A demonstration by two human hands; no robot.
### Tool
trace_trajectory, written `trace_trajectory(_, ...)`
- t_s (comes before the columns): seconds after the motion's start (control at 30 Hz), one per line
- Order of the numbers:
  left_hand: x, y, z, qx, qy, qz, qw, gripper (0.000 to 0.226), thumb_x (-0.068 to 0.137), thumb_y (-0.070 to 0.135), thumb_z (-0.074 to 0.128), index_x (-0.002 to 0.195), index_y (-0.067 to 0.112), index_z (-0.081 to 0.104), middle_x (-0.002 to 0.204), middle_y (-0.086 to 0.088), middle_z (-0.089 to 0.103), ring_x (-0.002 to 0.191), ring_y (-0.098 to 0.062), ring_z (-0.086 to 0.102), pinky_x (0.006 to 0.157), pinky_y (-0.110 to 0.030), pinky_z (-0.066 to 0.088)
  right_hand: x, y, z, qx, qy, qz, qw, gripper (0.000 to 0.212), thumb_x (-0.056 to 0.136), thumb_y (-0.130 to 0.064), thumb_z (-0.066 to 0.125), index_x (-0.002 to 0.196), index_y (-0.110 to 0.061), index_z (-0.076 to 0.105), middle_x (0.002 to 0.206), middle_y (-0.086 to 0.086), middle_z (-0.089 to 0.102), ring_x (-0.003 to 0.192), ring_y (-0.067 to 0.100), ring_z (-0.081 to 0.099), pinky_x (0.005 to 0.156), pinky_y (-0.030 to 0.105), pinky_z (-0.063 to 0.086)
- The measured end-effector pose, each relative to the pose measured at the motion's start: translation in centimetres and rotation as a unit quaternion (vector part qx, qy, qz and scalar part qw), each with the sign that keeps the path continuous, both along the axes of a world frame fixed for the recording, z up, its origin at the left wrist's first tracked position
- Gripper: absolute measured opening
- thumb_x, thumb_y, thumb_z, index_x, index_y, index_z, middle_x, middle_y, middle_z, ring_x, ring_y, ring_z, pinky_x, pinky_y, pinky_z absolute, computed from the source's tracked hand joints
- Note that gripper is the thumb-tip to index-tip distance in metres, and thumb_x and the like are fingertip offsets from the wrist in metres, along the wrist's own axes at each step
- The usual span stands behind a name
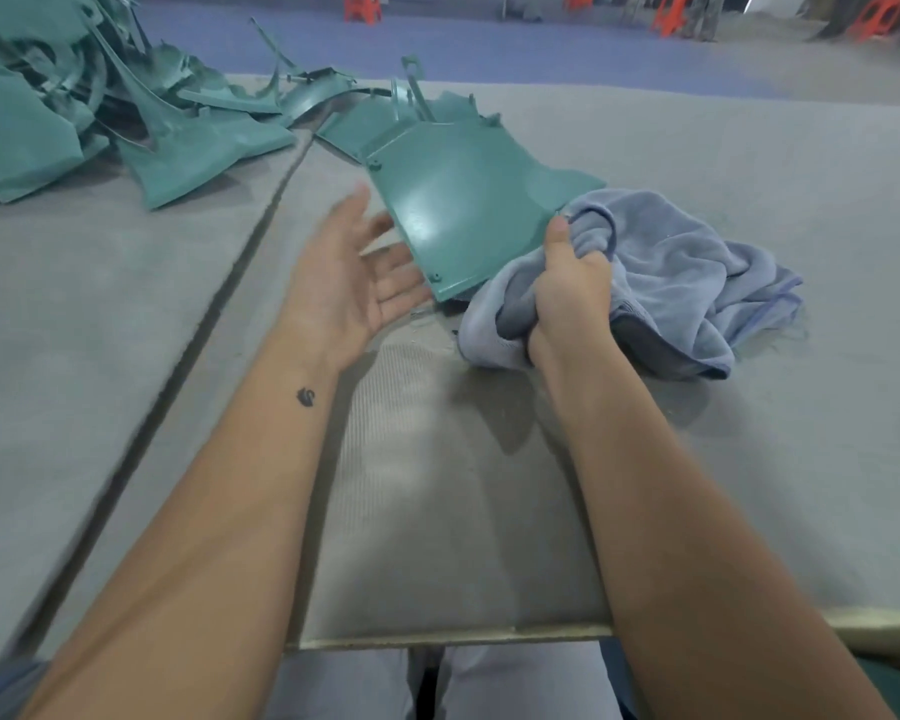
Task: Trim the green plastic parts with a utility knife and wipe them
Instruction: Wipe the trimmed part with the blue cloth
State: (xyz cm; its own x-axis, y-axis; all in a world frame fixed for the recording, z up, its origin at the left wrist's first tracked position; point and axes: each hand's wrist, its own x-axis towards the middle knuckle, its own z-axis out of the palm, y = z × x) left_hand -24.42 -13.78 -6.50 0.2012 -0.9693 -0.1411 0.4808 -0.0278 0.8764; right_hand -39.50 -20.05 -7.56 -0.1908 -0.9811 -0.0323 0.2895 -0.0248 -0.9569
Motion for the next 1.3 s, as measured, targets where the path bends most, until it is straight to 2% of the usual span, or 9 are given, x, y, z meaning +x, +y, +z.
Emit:
trace_trajectory(0.1,-2.7,-0.5,-1.2,-0.031,-0.024,0.041,0.998,0.027,0.093,0.016,0.06,0.12,0.015,0.057,0.099,-0.003,0.073,0.082,-0.02,0.073,0.061,-0.031,0.058,0.4,0.5,0.0,-0.014,0.029,0.06,0.998,0.009,0.095,-0.019,0.06,0.095,-0.01,0.058,0.083,-0.004,0.059,0.083,0.013,0.06,0.08,0.023,0.051)
trace_trajectory(0.23,-2.7,-0.8,-1.8,-0.06,-0.022,0.078,0.995,0.033,0.09,0.003,0.062,0.119,0.017,0.055,0.091,-0.001,0.074,0.071,-0.018,0.072,0.056,-0.025,0.055,0.4,0.7,-0.1,-0.022,0.071,0.058,0.996,0.033,0.085,-0.028,0.073,0.106,-0.007,0.06,0.096,0.001,0.066,0.096,0.018,0.064,0.094,0.037,0.052)
trace_trajectory(0.4,-1.5,-0.7,-1.6,-0.042,-0.074,0.019,0.996,0.029,0.09,0.012,0.064,0.112,0.027,0.053,0.082,0.005,0.075,0.06,-0.014,0.07,0.047,-0.016,0.048,0.4,0.4,-0.3,0.037,0.029,0.026,0.999,0.052,0.08,-0.054,0.069,0.109,-0.011,0.063,0.106,0.002,0.069,0.099,0.017,0.066,0.092,0.036,0.053)
trace_trajectory(0.5,-0.8,-0.5,-1.3,-0.062,-0.096,0.015,0.993,0.032,0.09,0.009,0.064,0.115,0.025,0.051,0.085,0.004,0.074,0.061,-0.015,0.069,0.046,-0.018,0.048,-0.2,-0.2,0.3,0.104,-0.122,0.019,0.987,0.051,0.083,-0.065,0.057,0.095,-0.016,0.068,0.096,-0.001,0.072,0.097,0.015,0.064,0.091,0.031,0.048)
trace_trajectory(0.6,-0.2,-0.1,-1.1,-0.091,-0.122,0.03,0.988,0.032,0.091,0.007,0.063,0.116,0.024,0.051,0.088,0.006,0.074,0.066,-0.015,0.069,0.048,-0.02,0.048,-0.7,-0.4,0.3,0.062,-0.233,0.089,0.966,0.028,0.092,-0.037,0.051,0.079,-0.015,0.065,0.078,0.0,0.066,0.09,0.019,0.064,0.088,0.031,0.049)
trace_trajectory(0.73,0.2,0.0,-1.1,-0.096,-0.148,0.055,0.983,0.036,0.091,0.008,0.064,0.119,0.026,0.05,0.101,0.008,0.071,0.077,-0.015,0.069,0.053,-0.022,0.05,-0.6,-0.4,-0.1,0.031,-0.115,0.129,0.984,0.011,0.089,-0.011,0.054,0.085,-0.006,0.062,0.088,0.011,0.068,0.098,0.028,0.066,0.099,0.045,0.049)
trace_trajectory(0.8,0.5,0.0,-1.1,-0.095,-0.152,0.055,0.982,0.035,0.091,0.009,0.063,0.12,0.025,0.05,0.096,0.009,0.072,0.071,-0.014,0.07,0.051,-0.02,0.048,-0.7,-0.4,-0.1,0.007,-0.075,0.13,0.989,0.009,0.092,-0.012,0.059,0.088,-0.007,0.064,0.09,0.011,0.071,0.097,0.025,0.069,0.094,0.04,0.053)
trace_trajectory(0.97,1.1,0.4,-1.0,-0.11,-0.147,-0.018,0.983,0.035,0.086,0.016,0.064,0.119,0.02,0.055,0.091,0.008,0.074,0.068,-0.013,0.07,0.051,-0.018,0.046,-0.8,-0.4,0.1,0.025,-0.037,0.071,0.996,0.016,0.091,-0.029,0.064,0.084,-0.014,0.065,0.073,-0.004,0.072,0.071,0.009,0.07,0.054,0.015,0.052)
trace_trajectory(1.3,1.7,1.2,-1.6,-0.086,-0.118,-0.104,0.984,0.032,0.079,0.014,0.061,0.111,0.016,0.063,0.093,0.0,0.075,0.067,-0.016,0.07,0.046,-0.017,0.045,-1.4,-1.3,0.3,0.066,-0.022,0.021,0.997,0.022,0.092,-0.04,0.057,0.078,-0.022,0.058,0.073,-0.008,0.069,0.07,0.011,0.069,0.058,0.022,0.053)
